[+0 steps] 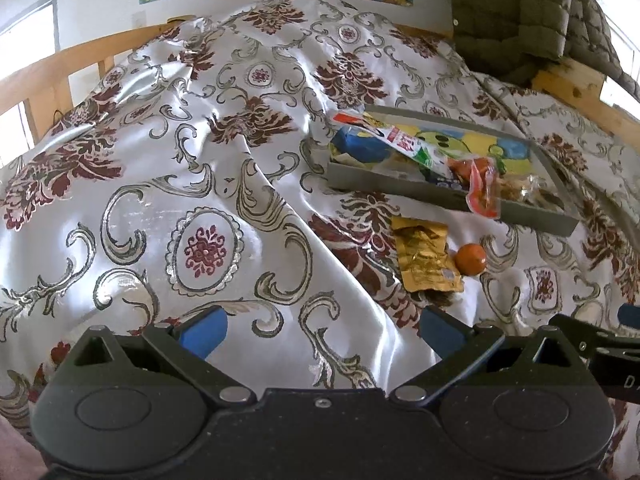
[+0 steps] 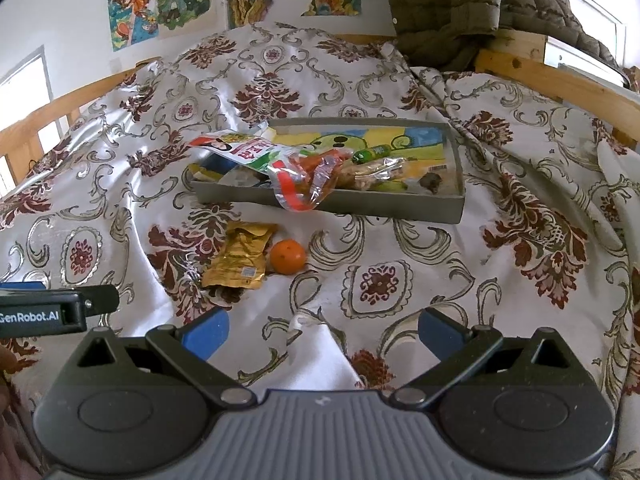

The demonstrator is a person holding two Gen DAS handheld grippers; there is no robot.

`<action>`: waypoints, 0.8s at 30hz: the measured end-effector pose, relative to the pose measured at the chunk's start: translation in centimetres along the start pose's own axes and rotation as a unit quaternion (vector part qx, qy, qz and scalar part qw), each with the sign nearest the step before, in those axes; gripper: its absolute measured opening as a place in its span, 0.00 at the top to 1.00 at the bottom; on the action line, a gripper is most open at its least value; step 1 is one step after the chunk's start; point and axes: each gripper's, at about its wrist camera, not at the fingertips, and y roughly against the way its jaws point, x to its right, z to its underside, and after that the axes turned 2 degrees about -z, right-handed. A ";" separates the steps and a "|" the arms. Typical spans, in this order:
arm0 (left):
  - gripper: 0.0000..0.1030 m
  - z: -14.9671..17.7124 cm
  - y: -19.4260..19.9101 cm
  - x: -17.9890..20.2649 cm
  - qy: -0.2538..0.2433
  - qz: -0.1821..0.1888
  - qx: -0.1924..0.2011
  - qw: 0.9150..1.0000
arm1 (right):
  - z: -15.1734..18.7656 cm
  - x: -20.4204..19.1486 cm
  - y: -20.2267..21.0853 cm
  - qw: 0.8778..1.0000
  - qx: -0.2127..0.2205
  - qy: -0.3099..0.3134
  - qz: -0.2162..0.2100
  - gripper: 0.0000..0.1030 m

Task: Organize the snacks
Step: 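Lower both open tools toward the gold foil packet and mandarin orange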

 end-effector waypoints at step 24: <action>0.01 -2.3 -4.0 3.0 -0.058 0.014 0.037 0.998 | -2.5 3.6 -2.2 0.999 0.004 -0.044 0.014 0.00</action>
